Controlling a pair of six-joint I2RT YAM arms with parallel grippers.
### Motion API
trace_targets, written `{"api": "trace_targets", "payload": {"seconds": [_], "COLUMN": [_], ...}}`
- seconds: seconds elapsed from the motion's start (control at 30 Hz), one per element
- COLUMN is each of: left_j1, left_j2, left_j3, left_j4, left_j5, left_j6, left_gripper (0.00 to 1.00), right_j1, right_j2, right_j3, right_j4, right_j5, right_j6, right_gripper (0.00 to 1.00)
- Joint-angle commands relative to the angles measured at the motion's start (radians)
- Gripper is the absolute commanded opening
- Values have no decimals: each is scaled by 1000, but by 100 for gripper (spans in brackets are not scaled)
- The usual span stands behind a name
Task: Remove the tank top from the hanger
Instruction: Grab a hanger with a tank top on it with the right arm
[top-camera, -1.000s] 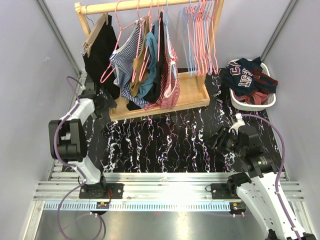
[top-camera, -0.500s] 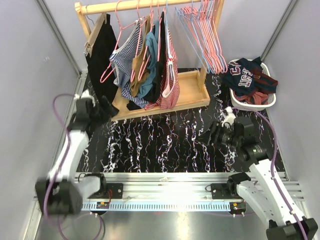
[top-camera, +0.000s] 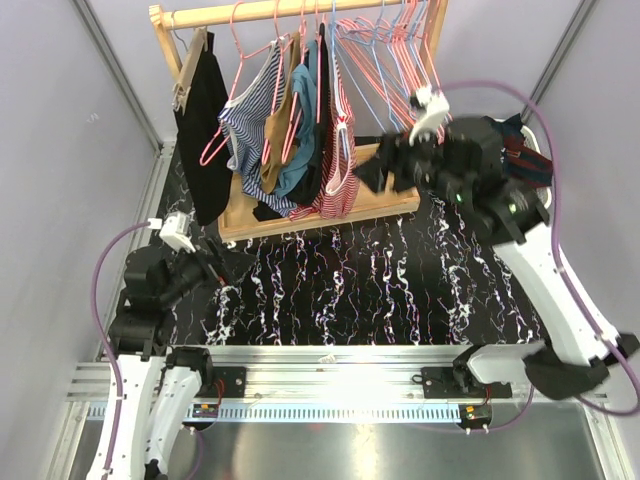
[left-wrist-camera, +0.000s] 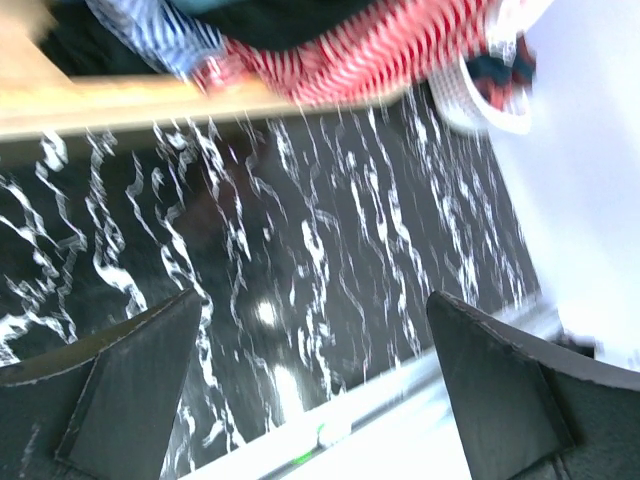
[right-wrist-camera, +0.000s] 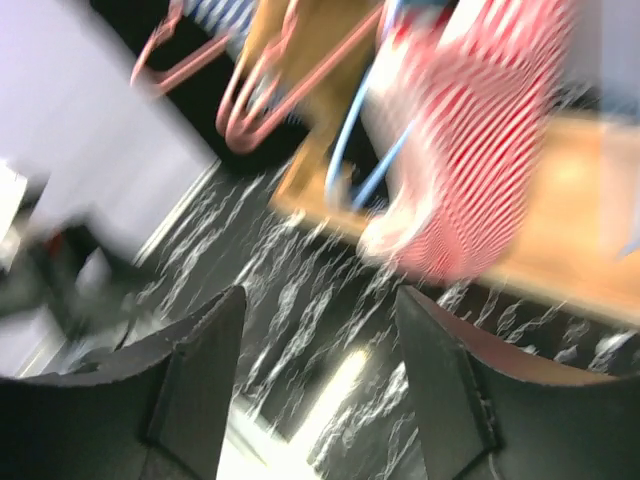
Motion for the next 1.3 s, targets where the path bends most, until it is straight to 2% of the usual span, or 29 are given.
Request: {"api": "trace_targets", "payload": {"seconds": [0.0, 0.1, 0.2, 0.37, 0.47, 0.53, 0.6, 0.63, 0.67, 0.7, 0.9, 0.93, 0.97, 1.03, 1.07, 1.17, 1.27], "left_j1": [-4, -4, -4, -4, -4, -4, -4, -4, -4, -4, -4, -4, -4, -4, -4, -4, -4], "left_j2": [0, -32, -57, -78, -87, -90, -95, -95, -97, -97, -106, -107, -107, -103, -101, -95, -90], "left_j3": [64, 83, 92, 70, 52, 46, 41, 41, 41, 43, 55, 58, 60, 61, 60, 49, 46], "left_j4": [-77, -115, -138, -137, -115, -103, -100, -100, -101, -103, -103, -100, -98, -91, -92, -74, -60], "left_j5": [156, 149, 156, 167, 173, 175, 175, 173, 175, 175, 182, 190, 193, 199, 199, 208, 213], "left_j6": [80, 121, 138, 143, 132, 129, 129, 130, 130, 132, 137, 135, 135, 138, 140, 135, 127], "left_gripper": [99, 99, 99, 99, 99, 99, 99, 99, 99, 99, 99, 99, 99, 99, 99, 99, 99], "right_j1": [27, 47, 75, 84, 86, 84, 84, 84, 84, 84, 83, 81, 83, 81, 69, 15, -34], "right_j2": [185, 349, 467, 547, 596, 625, 635, 633, 628, 622, 546, 483, 440, 312, 282, 217, 252], "right_j3": [239, 493, 623, 671, 709, 726, 731, 728, 722, 706, 605, 558, 424, 280, 199, 143, 213], "right_j4": [-126, -193, -249, -249, -269, -270, -252, -240, -209, -189, -56, -14, 98, 284, 314, 345, 255], "right_j5": [338, 387, 451, 505, 547, 588, 617, 625, 629, 630, 576, 562, 538, 472, 455, 390, 276], "right_j6": [-114, -151, -170, -177, -187, -200, -213, -229, -237, -245, -334, -354, -372, -410, -414, -394, -366], "right_gripper": [70, 72, 74, 77, 72, 56, 35, 11, 3, 0, 0, 0, 0, 0, 0, 0, 0]}}
